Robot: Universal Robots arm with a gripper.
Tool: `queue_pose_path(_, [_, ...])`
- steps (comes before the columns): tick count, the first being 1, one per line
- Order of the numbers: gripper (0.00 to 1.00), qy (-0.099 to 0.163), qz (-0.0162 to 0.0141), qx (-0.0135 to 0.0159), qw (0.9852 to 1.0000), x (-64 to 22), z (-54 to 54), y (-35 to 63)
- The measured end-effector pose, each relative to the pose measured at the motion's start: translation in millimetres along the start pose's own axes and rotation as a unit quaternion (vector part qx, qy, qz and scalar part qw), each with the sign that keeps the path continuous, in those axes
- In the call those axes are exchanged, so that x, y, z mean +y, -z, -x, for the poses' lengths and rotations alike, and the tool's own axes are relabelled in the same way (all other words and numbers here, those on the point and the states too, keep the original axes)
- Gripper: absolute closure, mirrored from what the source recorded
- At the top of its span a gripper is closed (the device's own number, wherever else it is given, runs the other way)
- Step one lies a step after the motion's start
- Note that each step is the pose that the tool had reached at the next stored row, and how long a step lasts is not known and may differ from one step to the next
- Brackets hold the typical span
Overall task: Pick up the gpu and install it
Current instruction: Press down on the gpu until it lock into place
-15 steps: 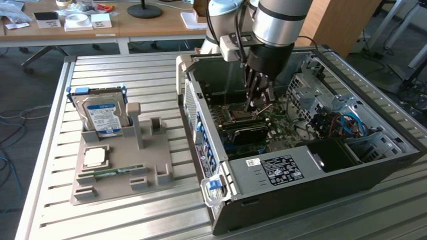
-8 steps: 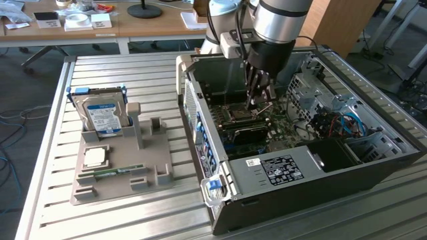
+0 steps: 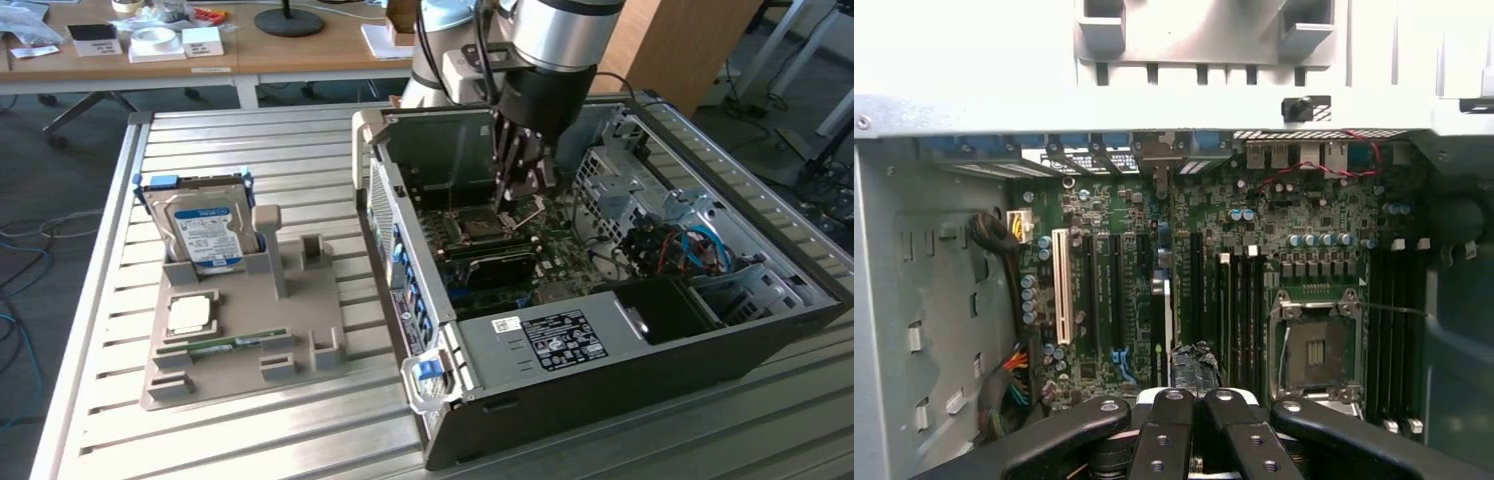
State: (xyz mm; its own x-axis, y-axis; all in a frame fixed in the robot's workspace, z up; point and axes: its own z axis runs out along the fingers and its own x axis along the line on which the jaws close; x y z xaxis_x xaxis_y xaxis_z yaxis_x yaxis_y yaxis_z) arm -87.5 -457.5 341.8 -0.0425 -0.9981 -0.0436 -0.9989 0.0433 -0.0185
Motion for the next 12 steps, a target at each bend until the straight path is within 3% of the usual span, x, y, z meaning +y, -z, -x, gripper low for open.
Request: queue_pose_path(12, [0.89,0.0,0.0,0.0,1.0,-0.3,0.6,14.9])
